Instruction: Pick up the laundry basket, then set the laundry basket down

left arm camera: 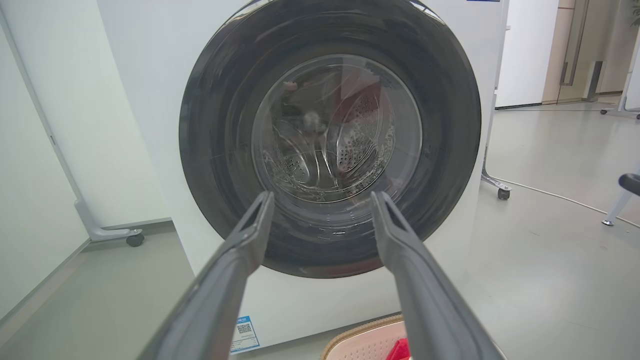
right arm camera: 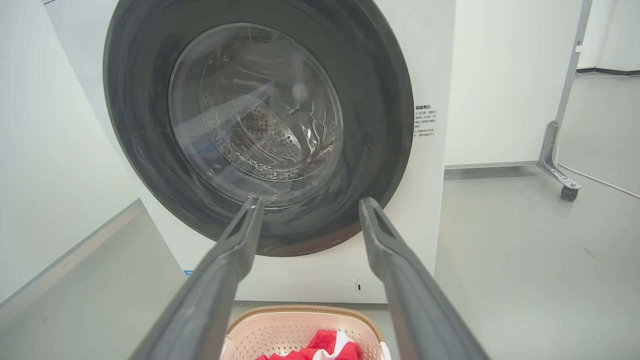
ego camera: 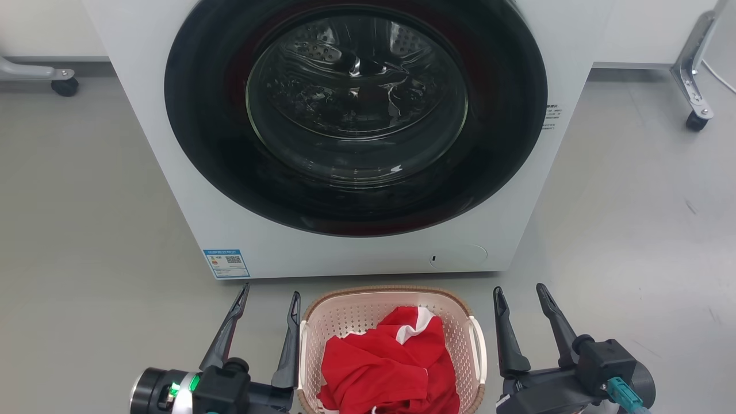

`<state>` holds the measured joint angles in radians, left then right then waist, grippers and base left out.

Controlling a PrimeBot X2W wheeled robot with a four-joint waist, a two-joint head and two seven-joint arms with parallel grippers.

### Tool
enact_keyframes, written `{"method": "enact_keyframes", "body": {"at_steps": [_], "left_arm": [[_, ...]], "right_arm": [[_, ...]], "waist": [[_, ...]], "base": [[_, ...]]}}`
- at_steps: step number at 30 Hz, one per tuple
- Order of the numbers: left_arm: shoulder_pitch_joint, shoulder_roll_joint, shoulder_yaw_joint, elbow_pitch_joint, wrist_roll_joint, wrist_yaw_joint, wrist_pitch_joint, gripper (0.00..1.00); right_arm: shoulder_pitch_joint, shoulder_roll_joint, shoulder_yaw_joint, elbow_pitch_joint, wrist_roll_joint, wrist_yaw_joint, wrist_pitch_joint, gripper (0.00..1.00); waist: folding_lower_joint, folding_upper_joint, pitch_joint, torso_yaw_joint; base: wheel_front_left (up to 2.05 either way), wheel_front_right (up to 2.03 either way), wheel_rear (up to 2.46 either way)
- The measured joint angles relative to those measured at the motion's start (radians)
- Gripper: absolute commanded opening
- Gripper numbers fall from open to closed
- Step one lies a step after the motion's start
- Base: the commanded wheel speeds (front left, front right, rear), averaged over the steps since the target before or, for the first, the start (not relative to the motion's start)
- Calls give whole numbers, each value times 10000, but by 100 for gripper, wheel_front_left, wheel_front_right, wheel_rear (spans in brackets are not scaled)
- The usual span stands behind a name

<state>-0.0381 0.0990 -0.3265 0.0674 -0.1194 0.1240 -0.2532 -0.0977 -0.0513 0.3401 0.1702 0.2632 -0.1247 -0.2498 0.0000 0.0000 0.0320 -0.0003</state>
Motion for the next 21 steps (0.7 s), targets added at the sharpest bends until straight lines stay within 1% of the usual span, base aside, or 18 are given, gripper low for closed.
{"method": "enact_keyframes", "body": {"at_steps": [21], "left_arm": [[3, -44, 79, -132, 29, 2, -2, 100]], "right_arm": [[2, 2, -73, -186, -4, 2, -40, 100]], "waist": [[0, 0, 325, -33]], "base": [[0, 0, 0]]}}
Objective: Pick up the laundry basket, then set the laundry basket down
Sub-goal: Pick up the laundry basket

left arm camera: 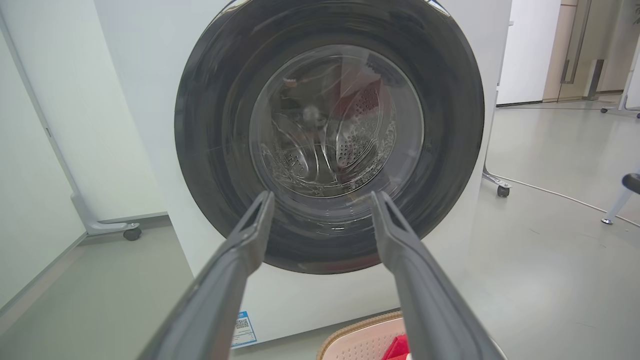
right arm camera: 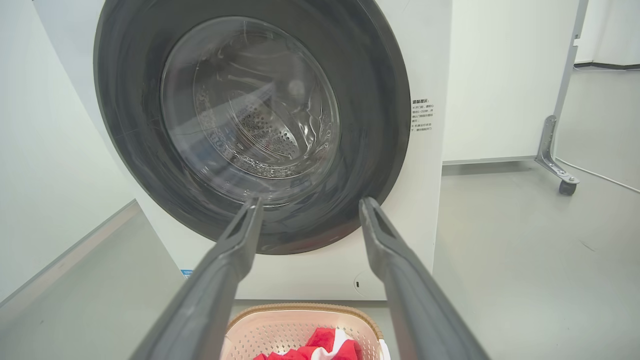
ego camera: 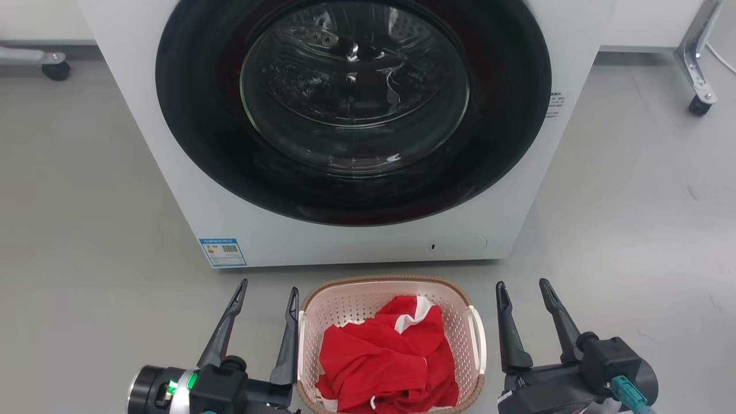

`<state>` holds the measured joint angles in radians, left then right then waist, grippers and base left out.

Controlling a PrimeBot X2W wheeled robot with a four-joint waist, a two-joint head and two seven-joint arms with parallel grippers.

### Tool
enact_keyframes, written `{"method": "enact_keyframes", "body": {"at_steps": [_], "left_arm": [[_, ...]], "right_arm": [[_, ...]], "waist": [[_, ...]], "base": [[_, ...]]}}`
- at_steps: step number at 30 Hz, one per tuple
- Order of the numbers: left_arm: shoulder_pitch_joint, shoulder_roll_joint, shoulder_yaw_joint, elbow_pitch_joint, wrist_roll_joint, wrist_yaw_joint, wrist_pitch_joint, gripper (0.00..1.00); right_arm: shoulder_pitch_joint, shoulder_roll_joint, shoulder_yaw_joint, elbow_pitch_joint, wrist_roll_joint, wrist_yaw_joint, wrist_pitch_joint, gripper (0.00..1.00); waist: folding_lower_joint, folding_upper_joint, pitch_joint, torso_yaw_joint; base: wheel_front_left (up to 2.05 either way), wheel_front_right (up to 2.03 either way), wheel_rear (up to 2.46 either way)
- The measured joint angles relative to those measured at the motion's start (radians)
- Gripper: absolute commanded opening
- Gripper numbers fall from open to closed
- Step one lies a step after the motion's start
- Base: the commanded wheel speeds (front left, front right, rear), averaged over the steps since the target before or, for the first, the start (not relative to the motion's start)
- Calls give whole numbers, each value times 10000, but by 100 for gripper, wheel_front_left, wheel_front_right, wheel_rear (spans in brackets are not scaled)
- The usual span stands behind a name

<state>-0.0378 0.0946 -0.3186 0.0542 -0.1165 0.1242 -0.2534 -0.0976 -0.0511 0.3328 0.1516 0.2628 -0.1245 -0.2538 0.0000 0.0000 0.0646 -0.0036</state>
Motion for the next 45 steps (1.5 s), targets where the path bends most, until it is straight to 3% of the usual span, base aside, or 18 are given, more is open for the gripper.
{"method": "enact_keyframes", "body": {"at_steps": [10, 19, 36, 45], "left_arm": [[-278, -10, 81, -297, 73, 0, -6, 100], [-1593, -54, 132, -215, 213, -8, -8, 100], [-3659, -314, 81, 1244, 213, -27, -8, 100], [-4838, -366, -42, 2401, 211, -119, -6, 100]], "right_arm": [[-483, 0, -50, -270, -104, 21, 0, 100], [-1542, -25, -301, -466, -245, 196, -2, 100], [-3336, -236, -984, 234, -150, 633, -29, 100], [-4356, -267, -1127, 1039, -109, 679, -29, 100]], "waist": [[0, 0, 637, -39], [1, 1, 1841, -91], [3, 2, 4277, -138], [2, 2, 5601, -36]], "base": [[0, 0, 0], [0, 0, 0], [0, 0, 0], [0, 0, 0]]}}
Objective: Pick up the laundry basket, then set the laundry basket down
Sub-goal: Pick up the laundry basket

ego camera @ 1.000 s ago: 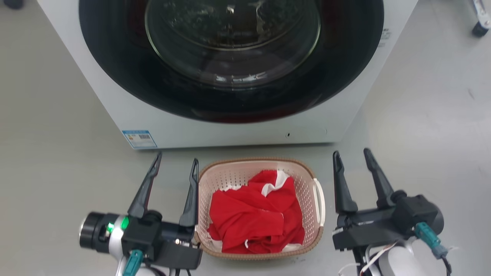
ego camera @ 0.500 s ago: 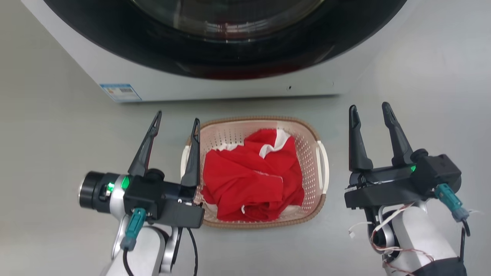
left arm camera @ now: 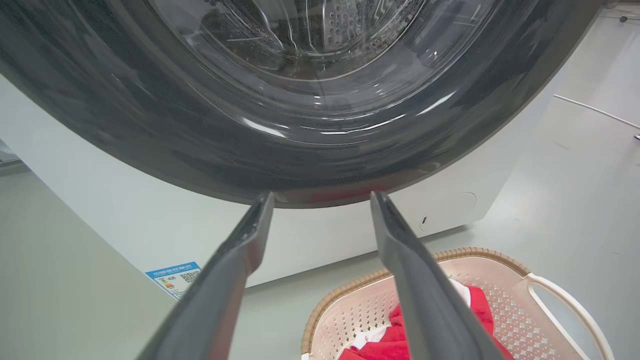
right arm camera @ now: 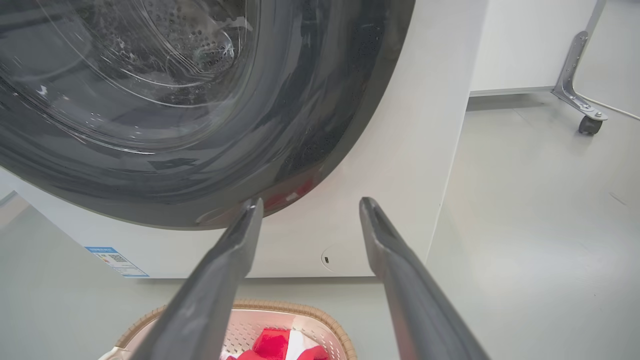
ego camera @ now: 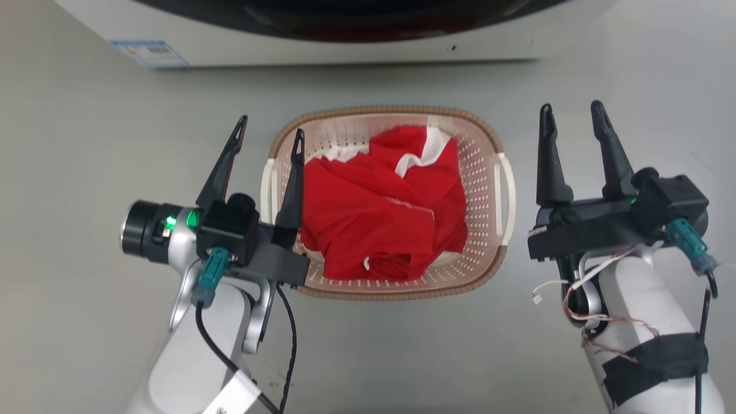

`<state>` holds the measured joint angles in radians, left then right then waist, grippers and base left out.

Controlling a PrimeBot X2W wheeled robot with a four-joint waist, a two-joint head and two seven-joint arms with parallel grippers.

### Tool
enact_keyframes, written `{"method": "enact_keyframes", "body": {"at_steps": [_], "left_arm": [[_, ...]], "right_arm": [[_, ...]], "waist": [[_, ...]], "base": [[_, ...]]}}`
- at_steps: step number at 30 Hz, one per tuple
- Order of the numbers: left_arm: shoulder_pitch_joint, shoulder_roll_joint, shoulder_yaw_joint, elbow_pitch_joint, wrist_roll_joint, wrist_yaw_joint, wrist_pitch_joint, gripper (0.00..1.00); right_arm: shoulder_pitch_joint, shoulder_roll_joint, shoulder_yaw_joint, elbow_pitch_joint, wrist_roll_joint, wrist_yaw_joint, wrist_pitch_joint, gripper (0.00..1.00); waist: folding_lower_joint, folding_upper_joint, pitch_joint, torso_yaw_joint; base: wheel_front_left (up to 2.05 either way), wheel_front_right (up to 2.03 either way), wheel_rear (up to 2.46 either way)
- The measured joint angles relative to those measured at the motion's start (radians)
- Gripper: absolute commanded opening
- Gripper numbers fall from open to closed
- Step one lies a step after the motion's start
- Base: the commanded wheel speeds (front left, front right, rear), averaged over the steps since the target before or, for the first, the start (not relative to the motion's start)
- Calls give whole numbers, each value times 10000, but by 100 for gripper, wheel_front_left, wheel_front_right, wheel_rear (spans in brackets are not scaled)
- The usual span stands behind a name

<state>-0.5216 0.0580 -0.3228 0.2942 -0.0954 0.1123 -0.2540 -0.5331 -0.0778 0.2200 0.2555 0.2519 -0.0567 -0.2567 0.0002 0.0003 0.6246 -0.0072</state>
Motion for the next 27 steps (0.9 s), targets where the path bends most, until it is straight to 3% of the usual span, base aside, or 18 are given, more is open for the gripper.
{"method": "enact_keyframes", "body": {"at_steps": [16, 27], "left_arm": [[-1566, -167, -27, 1967, -255, -69, 15, 100], [-1902, -201, 19, 3219, -579, -71, 15, 100]], "right_arm": [[-1602, -142, -184, 1868, -115, 38, 0, 100], [-2059, -59, -159, 3110, -40, 40, 0, 100]], "waist": [[0, -1, 2285, 231], [-2, -1, 2991, 348]], "base": [[0, 0, 0], [0, 0, 0]]}}
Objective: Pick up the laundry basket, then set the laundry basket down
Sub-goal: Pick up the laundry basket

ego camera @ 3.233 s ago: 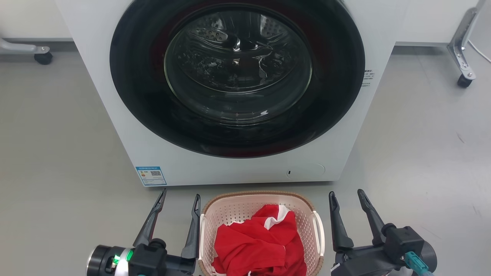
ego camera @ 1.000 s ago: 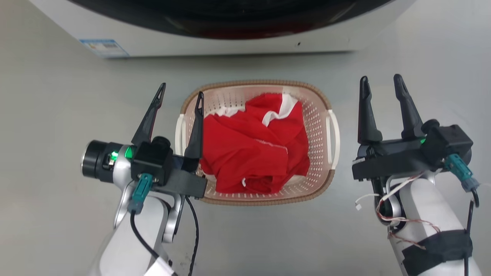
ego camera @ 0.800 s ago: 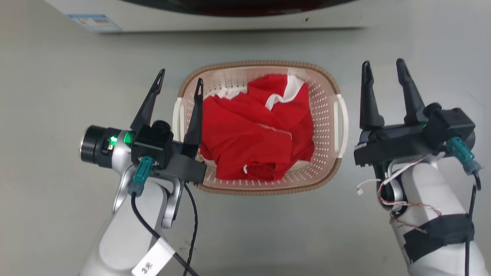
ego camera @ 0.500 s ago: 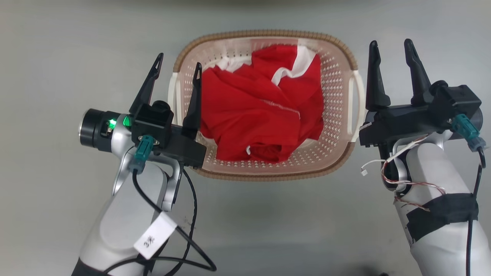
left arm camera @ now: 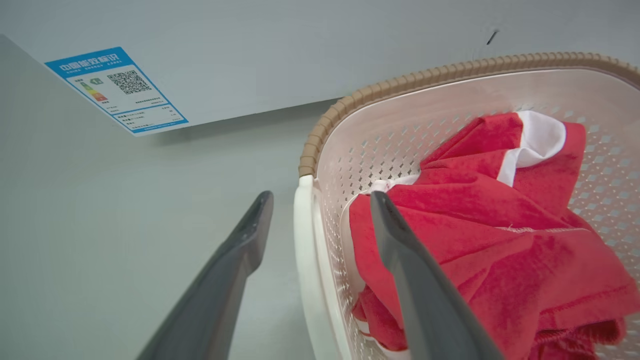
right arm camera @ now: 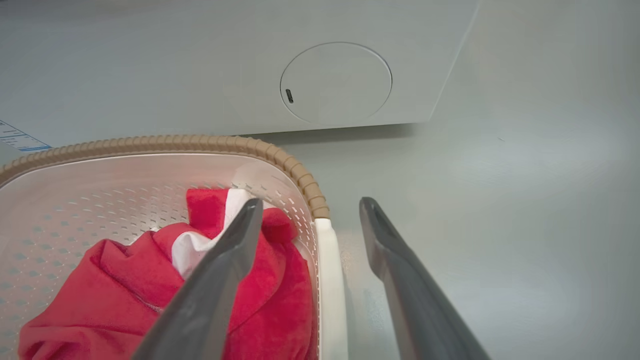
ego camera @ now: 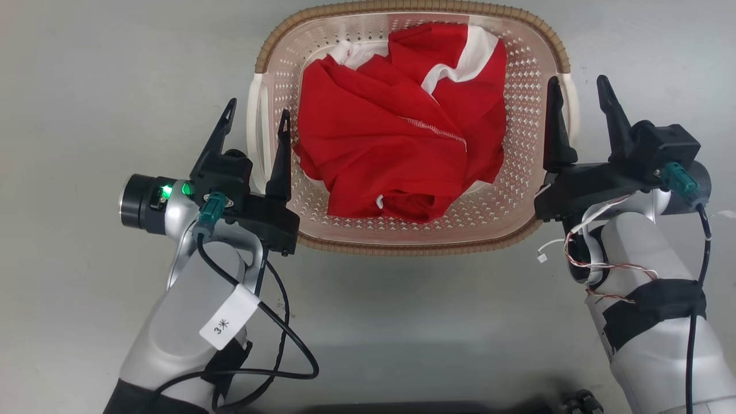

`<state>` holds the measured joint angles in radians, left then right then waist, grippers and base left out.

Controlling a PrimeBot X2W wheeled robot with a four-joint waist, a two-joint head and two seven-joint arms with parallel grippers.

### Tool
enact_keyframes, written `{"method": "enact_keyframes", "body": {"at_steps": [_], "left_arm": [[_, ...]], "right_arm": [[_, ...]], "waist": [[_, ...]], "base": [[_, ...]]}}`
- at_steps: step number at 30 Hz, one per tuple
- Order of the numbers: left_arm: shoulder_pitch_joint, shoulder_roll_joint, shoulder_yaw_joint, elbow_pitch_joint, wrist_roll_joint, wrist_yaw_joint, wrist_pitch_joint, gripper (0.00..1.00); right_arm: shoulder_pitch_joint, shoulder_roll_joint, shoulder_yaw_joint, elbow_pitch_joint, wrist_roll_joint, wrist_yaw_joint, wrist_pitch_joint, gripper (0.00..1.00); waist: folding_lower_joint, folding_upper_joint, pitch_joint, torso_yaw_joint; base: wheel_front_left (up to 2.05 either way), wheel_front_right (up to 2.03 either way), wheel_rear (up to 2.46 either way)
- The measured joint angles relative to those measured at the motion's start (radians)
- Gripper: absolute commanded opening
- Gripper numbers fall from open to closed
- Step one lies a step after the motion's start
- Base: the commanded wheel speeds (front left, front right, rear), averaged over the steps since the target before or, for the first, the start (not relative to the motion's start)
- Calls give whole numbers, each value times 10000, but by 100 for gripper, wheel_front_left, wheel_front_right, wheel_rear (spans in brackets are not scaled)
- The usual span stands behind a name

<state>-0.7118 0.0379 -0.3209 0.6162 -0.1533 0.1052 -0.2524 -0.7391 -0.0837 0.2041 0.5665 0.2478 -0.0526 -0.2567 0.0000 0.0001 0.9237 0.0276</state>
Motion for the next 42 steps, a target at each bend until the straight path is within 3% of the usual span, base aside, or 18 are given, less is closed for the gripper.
{"method": "enact_keyframes", "body": {"at_steps": [22, 29, 33, 34, 35, 37, 40, 41, 42], "left_arm": [[-873, -52, -84, 2194, -637, -349, 132, 100], [-1072, -58, -249, 2523, -966, -349, 192, 100], [-1133, -58, -456, 2736, -1124, -351, 219, 98], [-1188, -58, -489, 2790, -1198, -351, 219, 90], [-1267, -58, -548, 2828, -1430, -349, 221, 90], [-1275, -58, -662, 2892, -1546, -349, 259, 52], [-1283, -81, -811, 3007, -1684, -345, 309, 21], [-1295, -77, -849, 3053, -1745, -332, 309, 0], [-1302, -88, -892, 3076, -1879, -299, 309, 0]], "right_arm": [[-742, 100, 288, 2217, 261, 102, 0, 100], [-996, 123, 428, 2562, 337, 171, 0, 75], [-1147, 134, 558, 2771, 349, 176, 0, 55], [-1152, 136, 581, 2819, 349, 178, 0, 49], [-1174, 148, 644, 2905, 353, 203, 0, 49], [-1257, 171, 686, 3030, 428, 234, 0, 40], [-1341, 196, 834, 3126, 610, 236, 0, 24], [-1338, 201, 903, 3156, 690, 234, 0, 0], [-1336, 217, 965, 3189, 775, 232, 2, 0]], "waist": [[0, -1, 613, -88], [0, -1, 649, -134], [0, -1, 658, -173], [0, -1, 657, -182], [0, -1, 653, -200], [0, -1, 646, -216], [0, -2, 620, -235], [0, -1, 598, -237], [0, -1, 571, -239]], "base": [[0, 0, 0], [0, 0, 0], [0, 0, 0], [0, 0, 0], [0, 0, 0], [0, 0, 0], [0, 0, 0], [0, 0, 0], [0, 0, 0]]}}
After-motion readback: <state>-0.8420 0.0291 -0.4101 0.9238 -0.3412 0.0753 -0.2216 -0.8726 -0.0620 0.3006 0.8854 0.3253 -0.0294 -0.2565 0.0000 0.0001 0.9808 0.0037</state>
